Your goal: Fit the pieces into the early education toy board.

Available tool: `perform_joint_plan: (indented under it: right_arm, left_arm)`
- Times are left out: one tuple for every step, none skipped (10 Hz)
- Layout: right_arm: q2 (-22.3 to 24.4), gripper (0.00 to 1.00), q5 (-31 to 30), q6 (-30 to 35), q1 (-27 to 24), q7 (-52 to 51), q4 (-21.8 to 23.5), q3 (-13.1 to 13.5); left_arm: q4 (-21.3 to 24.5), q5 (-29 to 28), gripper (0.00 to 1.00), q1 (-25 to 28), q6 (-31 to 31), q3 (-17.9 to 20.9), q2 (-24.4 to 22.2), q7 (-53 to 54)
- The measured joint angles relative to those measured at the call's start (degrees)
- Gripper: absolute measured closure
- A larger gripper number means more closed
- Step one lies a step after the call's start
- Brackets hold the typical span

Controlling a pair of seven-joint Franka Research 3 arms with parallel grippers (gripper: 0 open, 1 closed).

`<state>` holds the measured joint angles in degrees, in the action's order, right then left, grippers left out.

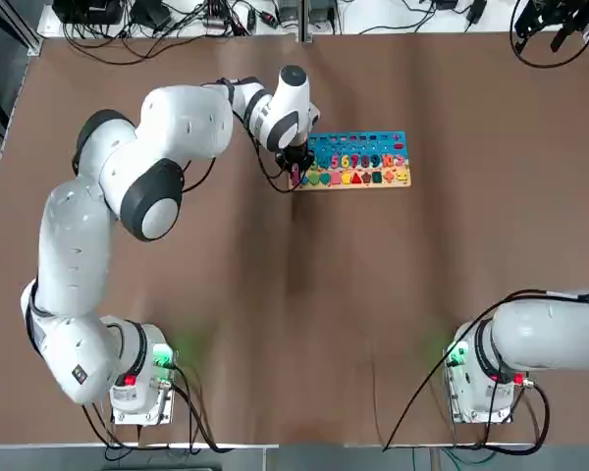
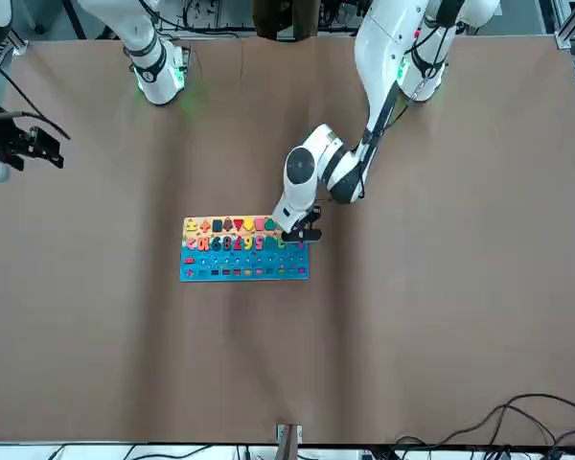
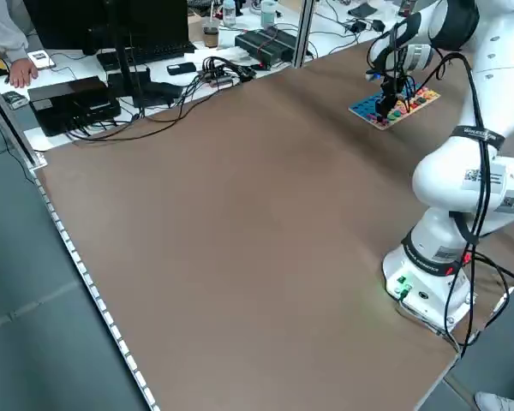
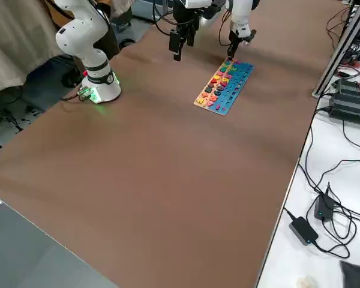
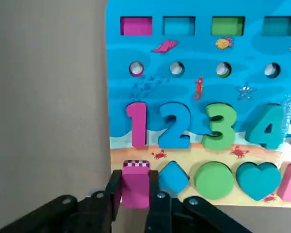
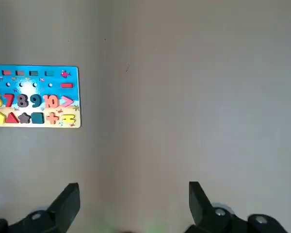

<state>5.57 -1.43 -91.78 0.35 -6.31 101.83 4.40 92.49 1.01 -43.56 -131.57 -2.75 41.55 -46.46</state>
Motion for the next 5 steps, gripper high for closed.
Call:
perform_joint_plan:
  right_arm:
    - [0.0, 0.01, 0.0, 0.0, 0.0, 0.0, 0.0, 0.0]
    - [0.0, 0.01, 0.0, 0.0, 0.0, 0.0, 0.0, 0.0]
    - [0.0, 0.01, 0.0, 0.0, 0.0, 0.0, 0.0, 0.0]
    - [0.0, 0.01, 0.0, 0.0, 0.0, 0.0, 0.0, 0.0]
    - [0.0, 0.01, 0.0, 0.0, 0.0, 0.0, 0.0, 0.0]
  left_arm:
    - [-0.2, 0.0, 0.74, 0.0, 0.0, 0.0, 0.1, 0.0]
    - [-0.3, 0.0, 0.74, 0.0, 0.0, 0.0, 0.3, 0.1]
    - [-0.3, 0.0, 0.74, 0.0, 0.0, 0.0, 0.4, 0.1]
    - [-0.3, 0.0, 0.74, 0.0, 0.0, 0.1, 0.5, 0.1]
    - [-0.3, 0.0, 0.74, 0.0, 0.0, 0.1, 0.7, 0.1]
